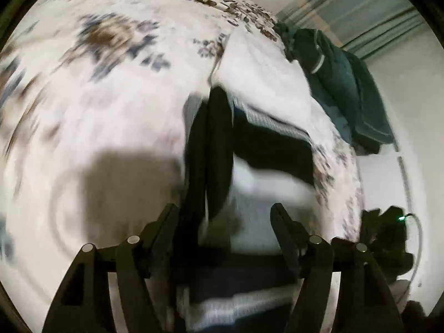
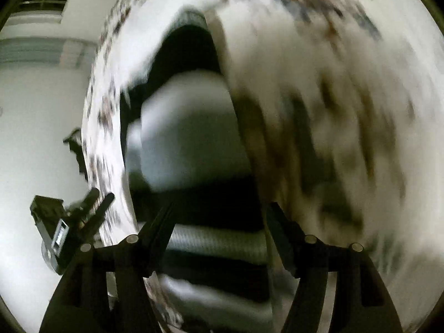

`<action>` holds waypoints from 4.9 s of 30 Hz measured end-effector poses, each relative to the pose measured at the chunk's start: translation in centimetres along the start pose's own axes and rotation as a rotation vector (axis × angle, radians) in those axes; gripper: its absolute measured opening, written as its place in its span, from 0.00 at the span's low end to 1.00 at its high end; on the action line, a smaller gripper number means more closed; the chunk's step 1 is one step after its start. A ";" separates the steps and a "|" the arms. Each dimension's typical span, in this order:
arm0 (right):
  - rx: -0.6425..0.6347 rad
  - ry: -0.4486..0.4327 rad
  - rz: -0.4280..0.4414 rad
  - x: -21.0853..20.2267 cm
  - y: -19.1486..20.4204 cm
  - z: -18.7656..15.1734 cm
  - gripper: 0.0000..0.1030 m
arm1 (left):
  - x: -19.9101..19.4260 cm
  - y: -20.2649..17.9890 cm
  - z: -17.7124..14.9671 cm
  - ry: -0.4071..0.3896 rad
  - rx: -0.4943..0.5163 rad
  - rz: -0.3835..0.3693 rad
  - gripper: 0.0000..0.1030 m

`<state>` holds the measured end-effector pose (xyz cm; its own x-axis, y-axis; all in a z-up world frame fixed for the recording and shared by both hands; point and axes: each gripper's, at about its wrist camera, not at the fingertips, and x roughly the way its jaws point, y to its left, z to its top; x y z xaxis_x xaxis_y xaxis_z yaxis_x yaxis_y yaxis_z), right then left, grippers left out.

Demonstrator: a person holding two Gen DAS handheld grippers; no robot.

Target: Fold small clothes

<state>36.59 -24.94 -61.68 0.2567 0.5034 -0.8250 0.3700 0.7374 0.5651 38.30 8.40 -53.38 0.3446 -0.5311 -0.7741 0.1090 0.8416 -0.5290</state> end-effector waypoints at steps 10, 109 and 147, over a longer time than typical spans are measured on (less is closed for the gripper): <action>0.033 -0.087 -0.035 4.1 1.9 13.1 0.67 | 9.3 -1.1 7.8 0.038 0.123 0.121 0.20; 0.036 -0.077 0.242 -1.0 4.9 -1.1 0.11 | -4.8 -4.0 -0.3 -0.084 -0.010 -0.262 0.10; -0.119 0.253 0.270 10.0 -1.3 15.1 0.90 | 1.5 2.7 -16.3 -0.002 -0.577 -0.233 0.75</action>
<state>52.21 -27.63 -70.63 0.0965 0.7708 -0.6298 0.2089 0.6029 0.7700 23.90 8.29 -61.69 0.3738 -0.6939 -0.6155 -0.3402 0.5148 -0.7870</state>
